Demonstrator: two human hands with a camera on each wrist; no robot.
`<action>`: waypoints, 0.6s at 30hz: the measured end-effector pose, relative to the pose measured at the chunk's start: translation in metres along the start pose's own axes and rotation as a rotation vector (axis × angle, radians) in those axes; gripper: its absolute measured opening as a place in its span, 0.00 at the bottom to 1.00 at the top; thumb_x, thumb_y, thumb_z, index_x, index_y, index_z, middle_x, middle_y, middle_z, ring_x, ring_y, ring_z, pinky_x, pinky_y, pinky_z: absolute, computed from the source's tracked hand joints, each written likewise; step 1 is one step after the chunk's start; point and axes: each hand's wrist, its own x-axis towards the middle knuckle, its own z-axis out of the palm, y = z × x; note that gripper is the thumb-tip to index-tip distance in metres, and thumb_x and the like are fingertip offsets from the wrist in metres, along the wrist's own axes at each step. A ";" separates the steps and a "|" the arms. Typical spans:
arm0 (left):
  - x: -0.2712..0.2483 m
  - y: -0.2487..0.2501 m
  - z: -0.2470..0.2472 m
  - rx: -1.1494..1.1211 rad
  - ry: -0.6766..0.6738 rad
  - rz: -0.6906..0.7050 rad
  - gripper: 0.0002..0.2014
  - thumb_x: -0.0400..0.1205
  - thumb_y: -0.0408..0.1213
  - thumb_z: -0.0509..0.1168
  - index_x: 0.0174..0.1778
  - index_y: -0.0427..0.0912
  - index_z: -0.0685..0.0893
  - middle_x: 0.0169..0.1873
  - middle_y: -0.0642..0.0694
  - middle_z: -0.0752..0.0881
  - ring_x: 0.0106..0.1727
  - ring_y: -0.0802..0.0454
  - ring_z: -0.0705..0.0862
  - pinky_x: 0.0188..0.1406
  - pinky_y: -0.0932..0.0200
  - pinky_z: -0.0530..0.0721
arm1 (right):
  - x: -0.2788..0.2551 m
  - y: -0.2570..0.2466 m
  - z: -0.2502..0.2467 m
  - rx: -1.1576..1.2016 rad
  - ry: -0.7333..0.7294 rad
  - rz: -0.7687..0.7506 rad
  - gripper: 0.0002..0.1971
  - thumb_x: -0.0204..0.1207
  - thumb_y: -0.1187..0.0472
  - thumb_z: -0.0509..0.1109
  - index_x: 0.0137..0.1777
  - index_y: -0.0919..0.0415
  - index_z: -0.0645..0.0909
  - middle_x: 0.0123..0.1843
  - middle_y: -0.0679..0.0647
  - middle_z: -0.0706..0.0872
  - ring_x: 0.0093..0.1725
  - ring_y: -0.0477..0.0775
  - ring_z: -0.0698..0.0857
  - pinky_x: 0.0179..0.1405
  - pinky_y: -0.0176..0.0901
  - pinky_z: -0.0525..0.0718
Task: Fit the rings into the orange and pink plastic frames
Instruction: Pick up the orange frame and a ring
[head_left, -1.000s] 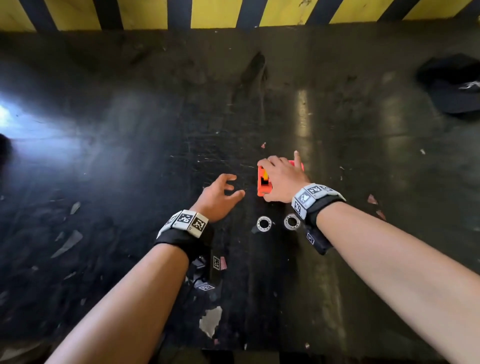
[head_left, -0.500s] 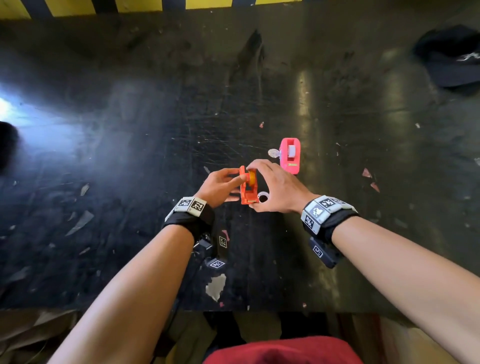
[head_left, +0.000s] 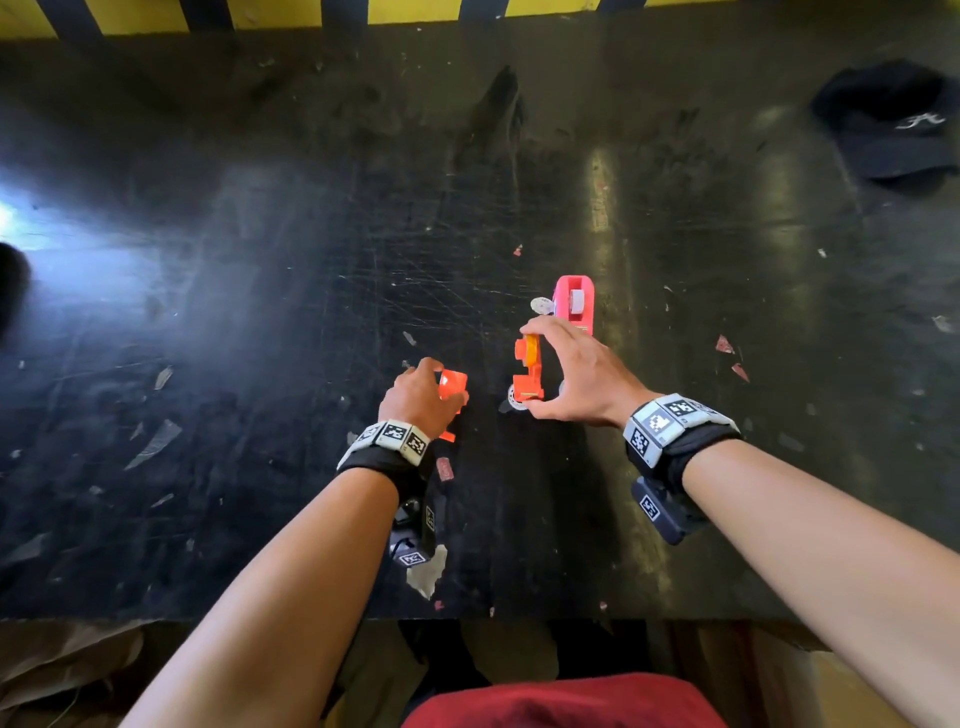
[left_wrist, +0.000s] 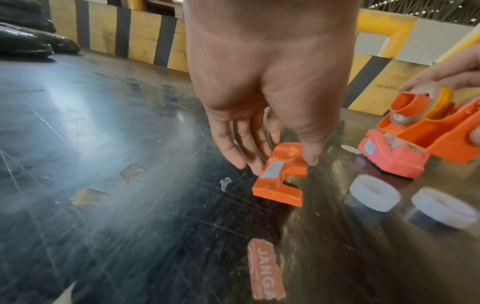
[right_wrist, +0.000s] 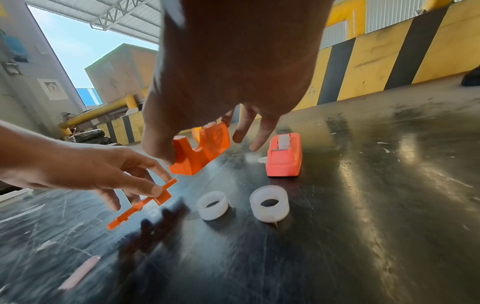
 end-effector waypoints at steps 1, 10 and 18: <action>0.000 0.001 0.003 0.038 0.005 0.010 0.32 0.77 0.58 0.70 0.76 0.50 0.75 0.67 0.42 0.87 0.65 0.37 0.87 0.64 0.39 0.87 | -0.001 0.000 0.002 0.002 0.001 -0.002 0.44 0.64 0.45 0.84 0.79 0.52 0.70 0.78 0.50 0.78 0.75 0.56 0.80 0.71 0.55 0.84; -0.002 0.012 0.009 0.089 0.098 0.128 0.30 0.82 0.60 0.68 0.77 0.48 0.76 0.72 0.41 0.81 0.74 0.38 0.80 0.71 0.38 0.82 | -0.012 0.005 0.001 0.026 0.008 -0.005 0.44 0.64 0.41 0.78 0.80 0.53 0.70 0.79 0.49 0.77 0.76 0.56 0.80 0.72 0.56 0.83; -0.004 0.070 -0.005 -0.371 -0.104 0.312 0.25 0.78 0.56 0.75 0.67 0.47 0.88 0.55 0.52 0.95 0.56 0.59 0.92 0.63 0.57 0.89 | -0.010 0.002 -0.010 0.060 0.018 -0.004 0.53 0.66 0.46 0.85 0.88 0.51 0.61 0.89 0.53 0.70 0.85 0.56 0.74 0.79 0.55 0.78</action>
